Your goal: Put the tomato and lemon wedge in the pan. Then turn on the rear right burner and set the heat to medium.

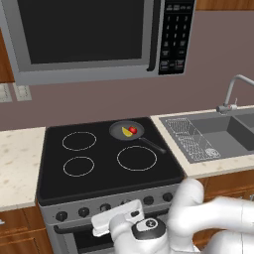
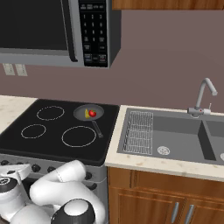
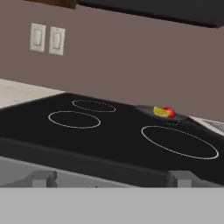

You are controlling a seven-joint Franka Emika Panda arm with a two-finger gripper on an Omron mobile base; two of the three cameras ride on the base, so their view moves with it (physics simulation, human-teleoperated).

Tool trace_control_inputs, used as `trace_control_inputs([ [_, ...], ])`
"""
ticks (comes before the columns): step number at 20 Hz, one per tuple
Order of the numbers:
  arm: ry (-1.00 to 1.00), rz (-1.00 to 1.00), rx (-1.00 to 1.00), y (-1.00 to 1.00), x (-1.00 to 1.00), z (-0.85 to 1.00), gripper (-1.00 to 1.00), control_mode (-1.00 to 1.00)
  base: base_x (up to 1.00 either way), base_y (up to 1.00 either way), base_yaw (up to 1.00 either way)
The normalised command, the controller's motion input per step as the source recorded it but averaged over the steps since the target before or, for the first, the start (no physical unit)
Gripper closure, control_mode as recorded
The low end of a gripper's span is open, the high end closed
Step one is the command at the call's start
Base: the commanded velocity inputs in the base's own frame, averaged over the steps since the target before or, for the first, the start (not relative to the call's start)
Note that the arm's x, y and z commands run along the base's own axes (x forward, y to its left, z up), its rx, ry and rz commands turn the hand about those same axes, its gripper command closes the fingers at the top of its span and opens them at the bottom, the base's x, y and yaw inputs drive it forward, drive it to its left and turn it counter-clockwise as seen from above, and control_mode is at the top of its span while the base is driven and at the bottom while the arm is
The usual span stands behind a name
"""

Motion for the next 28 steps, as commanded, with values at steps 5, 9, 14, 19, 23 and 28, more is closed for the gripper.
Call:
trace_control_inputs([
  [5, 0.00, 0.17, 0.10, -0.02, 0.12, 0.00, -1.00, -1.00, 0.00, 0.00, 0.00],
  [9, 0.00, 0.16, 0.10, 0.00, 0.03, 0.00, -1.00, -1.00, 0.00, 0.00, 0.00],
  [14, 0.00, 0.09, 0.11, -0.03, 0.00, 0.00, -1.00, -1.00, 0.00, 0.00, 0.00],
  [19, 0.00, 0.00, 0.14, -0.13, 0.04, -0.03, -1.00, -1.00, 0.00, 0.00, 0.00],
  [23, 0.00, -0.04, 0.27, -0.23, 0.25, -0.11, -1.00, -1.00, 0.00, 0.00, 0.00],
  [28, 0.00, -0.10, 0.27, -0.19, 0.30, -0.12, -1.00, -1.00, 0.00, 0.00, 0.00],
])
